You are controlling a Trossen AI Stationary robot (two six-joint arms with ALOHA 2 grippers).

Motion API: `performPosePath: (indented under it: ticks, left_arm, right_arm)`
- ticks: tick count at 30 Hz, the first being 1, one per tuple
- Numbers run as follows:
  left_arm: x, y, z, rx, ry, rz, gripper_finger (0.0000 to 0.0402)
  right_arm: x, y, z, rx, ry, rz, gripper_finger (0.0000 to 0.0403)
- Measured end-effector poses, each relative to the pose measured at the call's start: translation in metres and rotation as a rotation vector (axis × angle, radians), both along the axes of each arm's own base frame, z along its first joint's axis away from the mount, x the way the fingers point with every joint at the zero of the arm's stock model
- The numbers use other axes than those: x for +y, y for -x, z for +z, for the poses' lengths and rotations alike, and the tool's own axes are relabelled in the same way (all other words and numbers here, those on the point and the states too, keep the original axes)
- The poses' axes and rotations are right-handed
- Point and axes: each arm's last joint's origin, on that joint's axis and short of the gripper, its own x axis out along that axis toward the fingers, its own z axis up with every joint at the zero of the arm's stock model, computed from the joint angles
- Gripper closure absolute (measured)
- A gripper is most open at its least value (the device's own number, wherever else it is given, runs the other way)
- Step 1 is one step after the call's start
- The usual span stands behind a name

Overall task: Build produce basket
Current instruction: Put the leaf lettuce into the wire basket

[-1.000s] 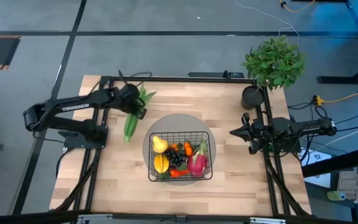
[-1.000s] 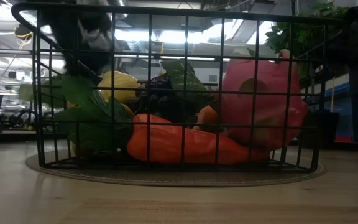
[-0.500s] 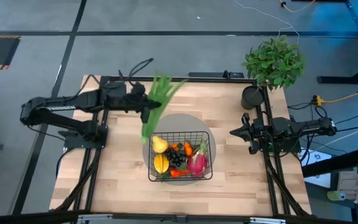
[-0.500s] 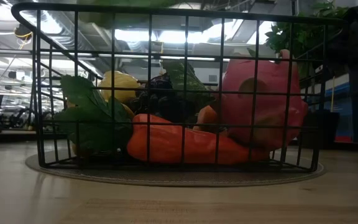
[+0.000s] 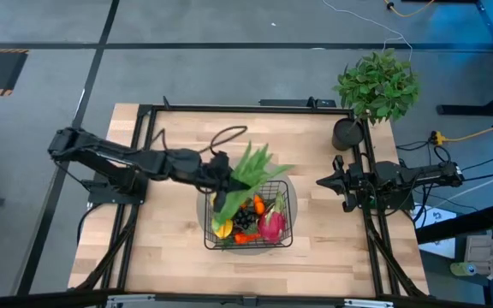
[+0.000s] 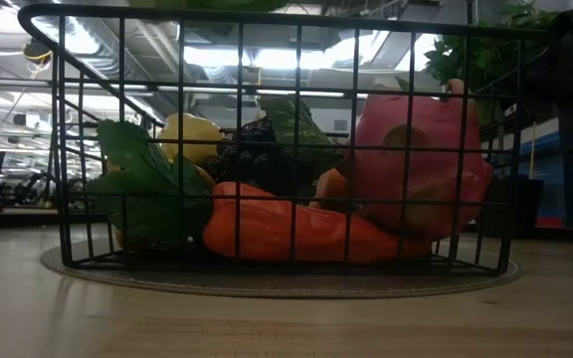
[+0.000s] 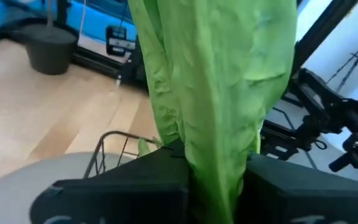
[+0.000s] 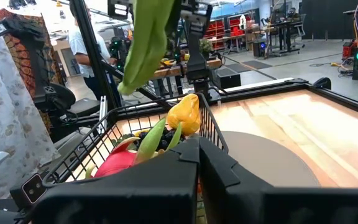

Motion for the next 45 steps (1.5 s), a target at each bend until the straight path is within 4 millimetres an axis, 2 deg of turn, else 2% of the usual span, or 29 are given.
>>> performPosePath:
  ticks: [10, 15, 22, 28, 45]
  left_arm:
    - [-0.005, -0.023, -0.035, 0.126, 0.077, 0.036, 0.0396]
    - [-0.010, -0.028, -0.046, 0.177, 0.072, -0.036, 0.0396]
    - [-0.012, -0.032, -0.058, 0.228, 0.132, -0.026, 0.0396]
    - [-0.012, -0.030, -0.065, 0.304, 0.128, -0.020, 0.0396]
    - [-0.014, -0.029, -0.065, 0.310, 0.115, -0.017, 0.0396]
  right_arm:
    - [0.000, 0.000, 0.000, 0.000, 0.000, 0.000, 0.0398]
    - [0.000, 0.000, 0.000, 0.000, 0.000, 0.000, 0.0398]
    - [0.000, 0.000, 0.000, 0.000, 0.000, 0.000, 0.0398]
    - [0.000, 0.000, 0.000, 0.000, 0.000, 0.000, 0.0398]
    - [0.000, 0.000, 0.000, 0.000, 0.000, 0.000, 0.0398]
